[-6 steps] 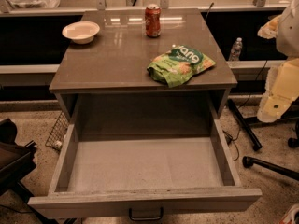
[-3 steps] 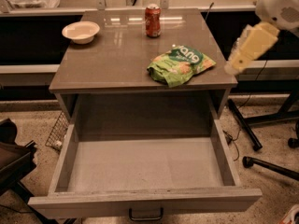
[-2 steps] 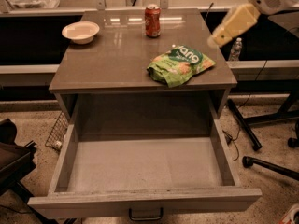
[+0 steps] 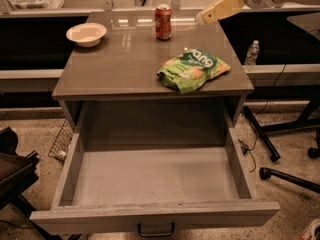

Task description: Place coke can into top drawer

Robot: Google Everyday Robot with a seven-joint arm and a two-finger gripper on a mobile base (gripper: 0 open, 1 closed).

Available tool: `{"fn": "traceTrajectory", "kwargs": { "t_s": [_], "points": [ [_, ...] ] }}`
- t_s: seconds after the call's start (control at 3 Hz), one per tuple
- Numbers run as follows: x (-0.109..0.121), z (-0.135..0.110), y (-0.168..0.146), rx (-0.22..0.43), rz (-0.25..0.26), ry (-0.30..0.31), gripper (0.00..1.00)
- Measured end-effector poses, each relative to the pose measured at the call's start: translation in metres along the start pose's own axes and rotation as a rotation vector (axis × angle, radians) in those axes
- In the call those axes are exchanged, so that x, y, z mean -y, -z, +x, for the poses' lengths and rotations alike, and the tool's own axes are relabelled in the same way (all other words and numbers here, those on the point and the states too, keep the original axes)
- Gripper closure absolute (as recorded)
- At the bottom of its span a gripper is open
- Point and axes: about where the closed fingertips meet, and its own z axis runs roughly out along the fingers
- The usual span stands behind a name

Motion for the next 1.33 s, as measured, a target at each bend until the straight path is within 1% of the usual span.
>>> {"fn": "traceTrajectory", "kwargs": {
  "t_s": [0.33, 0.67, 1.0, 1.33],
  "points": [
    [0.0, 0.0, 0.0, 0.0, 0.0, 0.0, 0.0],
    [-0.005, 0.003, -0.029, 0.038, 0.002, -0.042, 0.0],
    [-0.01, 0.018, -0.118, 0.111, 0.023, -0.163, 0.0],
    [0.006, 0.036, -0.207, 0.167, 0.095, -0.274, 0.0]
  ]
}}
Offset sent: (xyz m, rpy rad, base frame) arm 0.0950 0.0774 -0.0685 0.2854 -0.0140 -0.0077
